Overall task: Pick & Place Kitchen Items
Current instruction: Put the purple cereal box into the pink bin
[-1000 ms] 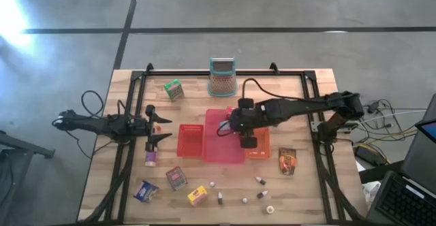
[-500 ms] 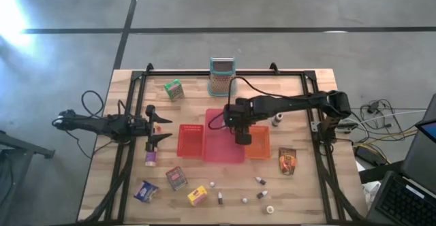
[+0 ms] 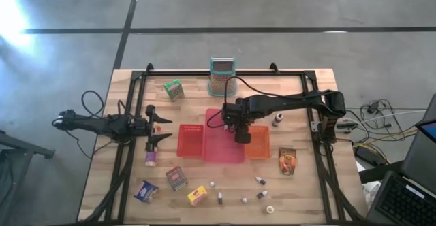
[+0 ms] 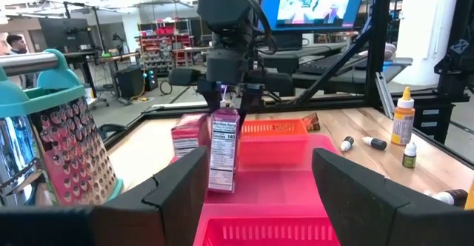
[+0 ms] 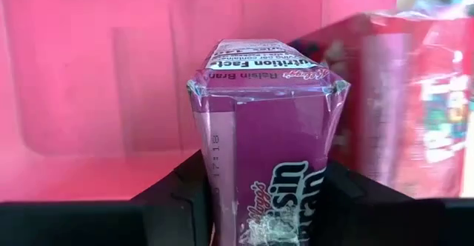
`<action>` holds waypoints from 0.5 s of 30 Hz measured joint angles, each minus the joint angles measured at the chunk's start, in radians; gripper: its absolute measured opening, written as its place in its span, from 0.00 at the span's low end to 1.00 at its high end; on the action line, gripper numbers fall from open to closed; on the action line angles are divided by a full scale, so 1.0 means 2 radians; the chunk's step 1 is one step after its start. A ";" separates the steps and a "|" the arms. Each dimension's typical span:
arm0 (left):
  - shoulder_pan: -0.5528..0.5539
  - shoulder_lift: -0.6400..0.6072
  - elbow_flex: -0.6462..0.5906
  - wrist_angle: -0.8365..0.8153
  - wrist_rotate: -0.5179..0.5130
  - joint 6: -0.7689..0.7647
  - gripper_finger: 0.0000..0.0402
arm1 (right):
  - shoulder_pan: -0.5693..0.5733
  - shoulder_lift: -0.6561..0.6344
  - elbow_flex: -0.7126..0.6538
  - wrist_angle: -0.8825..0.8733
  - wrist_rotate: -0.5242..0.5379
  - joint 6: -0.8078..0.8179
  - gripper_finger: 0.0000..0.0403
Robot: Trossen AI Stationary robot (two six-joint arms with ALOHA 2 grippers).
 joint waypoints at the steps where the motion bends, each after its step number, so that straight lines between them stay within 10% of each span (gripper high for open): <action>1: 0.000 0.000 0.000 0.000 0.000 0.000 0.62 | 0.000 0.000 0.000 -0.001 0.000 0.000 0.38; 15: 0.000 0.000 0.000 0.000 0.000 0.000 0.62 | 0.000 -0.002 0.000 -0.005 0.000 0.010 0.54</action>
